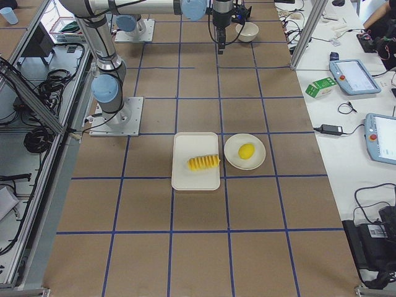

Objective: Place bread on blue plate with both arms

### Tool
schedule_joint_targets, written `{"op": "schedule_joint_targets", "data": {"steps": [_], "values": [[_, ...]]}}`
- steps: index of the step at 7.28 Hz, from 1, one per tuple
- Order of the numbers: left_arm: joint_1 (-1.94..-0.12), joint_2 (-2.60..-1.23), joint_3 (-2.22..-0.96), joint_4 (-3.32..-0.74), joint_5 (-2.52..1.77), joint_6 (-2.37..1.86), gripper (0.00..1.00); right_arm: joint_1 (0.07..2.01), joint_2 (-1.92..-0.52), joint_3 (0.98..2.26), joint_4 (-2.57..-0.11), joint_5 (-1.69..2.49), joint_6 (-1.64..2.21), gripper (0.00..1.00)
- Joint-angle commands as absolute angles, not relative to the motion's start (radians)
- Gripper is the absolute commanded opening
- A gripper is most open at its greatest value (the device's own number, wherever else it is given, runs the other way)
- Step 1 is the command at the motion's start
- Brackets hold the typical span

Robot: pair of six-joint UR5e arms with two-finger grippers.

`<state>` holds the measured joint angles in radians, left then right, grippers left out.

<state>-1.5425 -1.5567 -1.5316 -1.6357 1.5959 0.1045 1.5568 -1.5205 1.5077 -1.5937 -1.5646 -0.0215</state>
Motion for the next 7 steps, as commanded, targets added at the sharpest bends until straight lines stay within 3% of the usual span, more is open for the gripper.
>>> {"op": "schedule_joint_targets", "data": {"steps": [1, 7], "values": [[-1.540, -1.548, -1.531, -1.637, 1.595, 0.104, 1.00, 1.555, -1.522, 1.508, -1.595, -1.565, -0.021, 1.00], [-1.519, -1.545, -1.532, -1.637, 1.591, 0.106, 1.00, 1.557, -1.522, 1.508, -1.595, -1.563, -0.021, 1.00]]}}
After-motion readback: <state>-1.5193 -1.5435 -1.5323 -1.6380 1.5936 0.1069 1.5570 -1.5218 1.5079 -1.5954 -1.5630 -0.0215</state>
